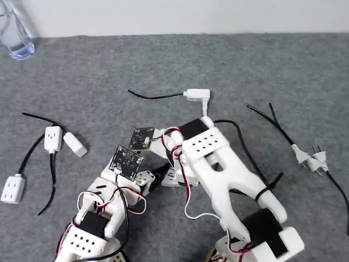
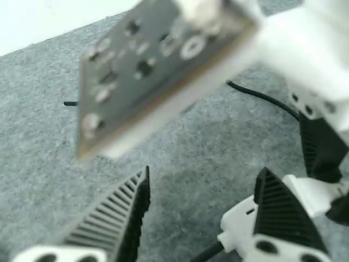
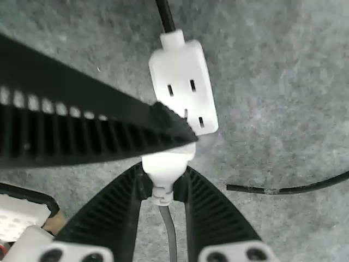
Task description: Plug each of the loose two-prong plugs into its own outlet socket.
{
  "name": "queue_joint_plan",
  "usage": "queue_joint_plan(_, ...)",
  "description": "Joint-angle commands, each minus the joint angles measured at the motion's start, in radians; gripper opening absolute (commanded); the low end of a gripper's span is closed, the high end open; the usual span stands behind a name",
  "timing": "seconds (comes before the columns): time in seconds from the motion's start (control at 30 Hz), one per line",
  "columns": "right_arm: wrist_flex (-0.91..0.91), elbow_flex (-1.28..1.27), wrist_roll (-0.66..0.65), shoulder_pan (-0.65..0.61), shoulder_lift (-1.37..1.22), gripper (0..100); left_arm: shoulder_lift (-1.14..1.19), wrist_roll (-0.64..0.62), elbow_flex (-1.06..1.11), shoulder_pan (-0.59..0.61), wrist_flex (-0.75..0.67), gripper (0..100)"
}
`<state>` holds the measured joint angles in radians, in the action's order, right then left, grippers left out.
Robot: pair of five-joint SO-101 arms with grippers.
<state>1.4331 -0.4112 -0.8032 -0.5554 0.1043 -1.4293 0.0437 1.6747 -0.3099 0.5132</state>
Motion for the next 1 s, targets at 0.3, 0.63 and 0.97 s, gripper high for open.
queue_joint_plan(0.3,0.151,0.115,-0.247,0.375,0.041,0.9,-0.011,0.008,-0.005,0.000,0.009,29)
queue_joint_plan(0.63,0.292,0.345,-0.540,0.619,0.033,0.9,-0.011,0.009,-0.004,0.000,0.009,29)
queue_joint_plan(0.97,-0.124,0.026,-0.891,0.618,-0.044,0.9,-0.011,0.009,0.004,0.000,0.006,29)
